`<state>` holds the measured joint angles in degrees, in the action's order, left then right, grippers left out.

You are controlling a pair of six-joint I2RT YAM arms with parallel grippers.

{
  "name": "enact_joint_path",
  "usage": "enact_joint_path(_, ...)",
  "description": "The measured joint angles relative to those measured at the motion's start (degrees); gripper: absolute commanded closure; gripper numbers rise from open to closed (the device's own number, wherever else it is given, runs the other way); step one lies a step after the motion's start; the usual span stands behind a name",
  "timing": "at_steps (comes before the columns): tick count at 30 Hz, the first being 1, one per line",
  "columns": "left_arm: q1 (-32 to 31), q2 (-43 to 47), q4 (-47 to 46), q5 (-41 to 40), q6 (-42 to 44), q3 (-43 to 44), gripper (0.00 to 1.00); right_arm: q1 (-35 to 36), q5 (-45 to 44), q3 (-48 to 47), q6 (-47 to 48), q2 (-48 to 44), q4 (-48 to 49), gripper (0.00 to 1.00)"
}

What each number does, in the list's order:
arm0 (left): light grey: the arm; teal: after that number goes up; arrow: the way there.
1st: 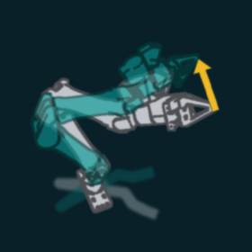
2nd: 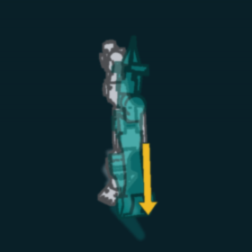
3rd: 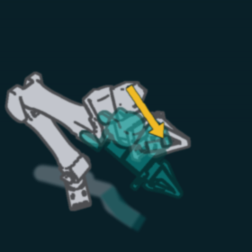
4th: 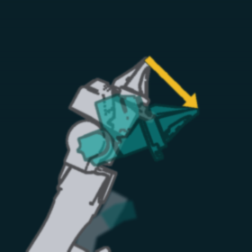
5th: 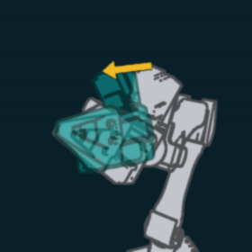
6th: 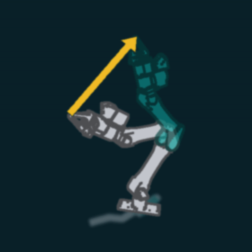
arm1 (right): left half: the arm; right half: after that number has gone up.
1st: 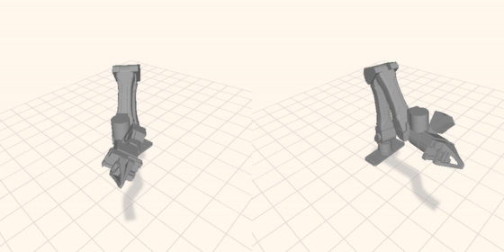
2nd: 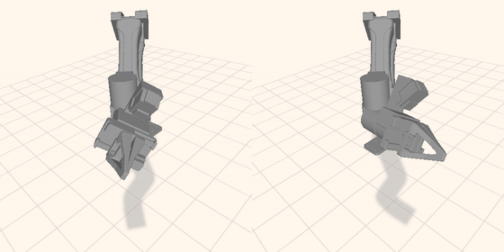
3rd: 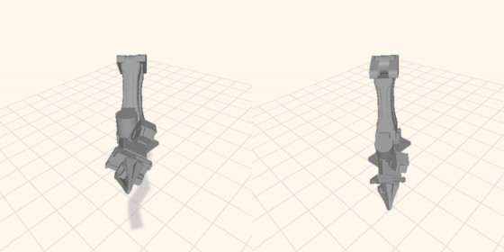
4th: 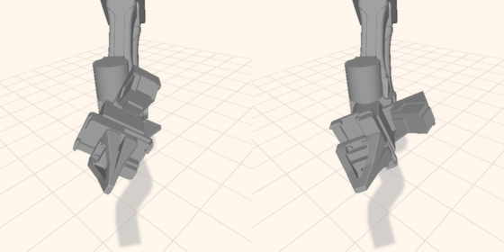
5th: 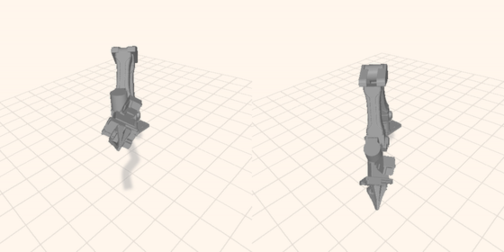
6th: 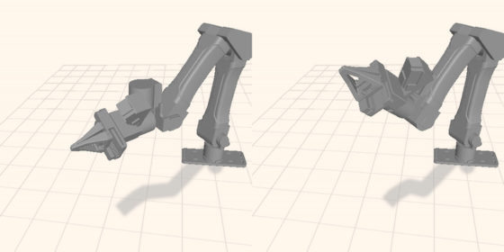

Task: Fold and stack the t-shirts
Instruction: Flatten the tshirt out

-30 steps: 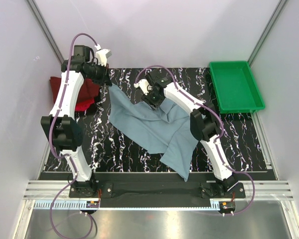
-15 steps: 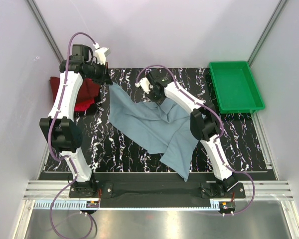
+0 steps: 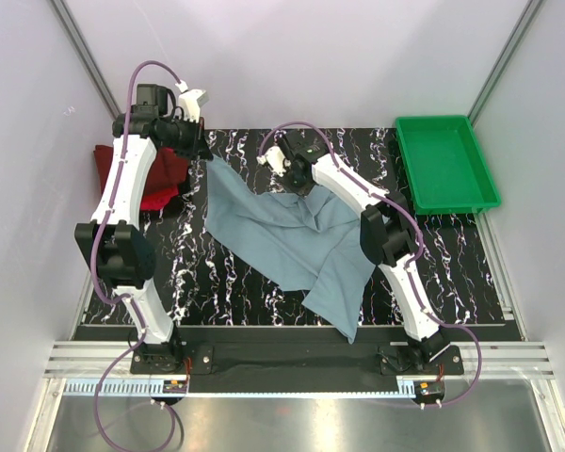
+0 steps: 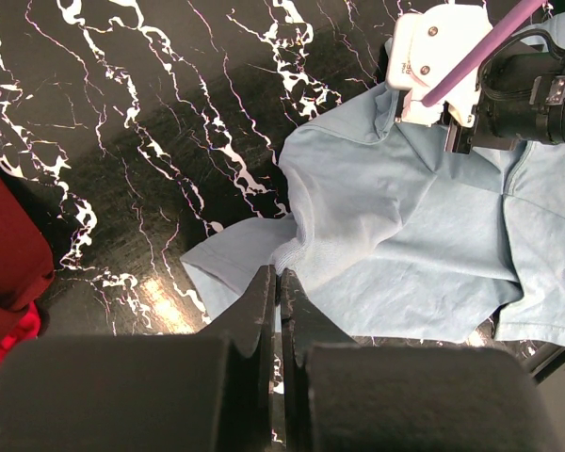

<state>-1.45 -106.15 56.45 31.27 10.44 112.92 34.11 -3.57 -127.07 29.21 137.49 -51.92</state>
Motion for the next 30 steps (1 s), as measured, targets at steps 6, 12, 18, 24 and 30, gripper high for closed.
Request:
enact_joint_path(6,0.09,-0.57,0.42,-0.07,0.02,1.42,1.0,-1.03,-0.46,-2.93,-0.13,0.07,-1.97,1.0)
enact_joint_path(12,0.61,-4.33,0.94,-1.2,1.57,11.85,1.0,-7.48,-3.63,-12.9,-0.11,-1.46,-1.64,1.0)
enact_joint_path(18,1.05,-6.08,0.94,-1.53,1.95,17.88,1.0,-16.87,-7.3,-17.22,-1.6,-10.23,-0.02,1.0)
enact_joint_path(24,1.46,-5.07,0.85,-1.49,1.55,17.88,1.0,-19.71,-7.76,-15.69,-7.17,-24.22,-0.02,1.0)
enact_joint_path(30,3.67,2.51,0.11,-0.28,1.55,17.73,1.0,-18.25,-7.76,-13.46,-9.68,-37.05,-0.04,1.0)
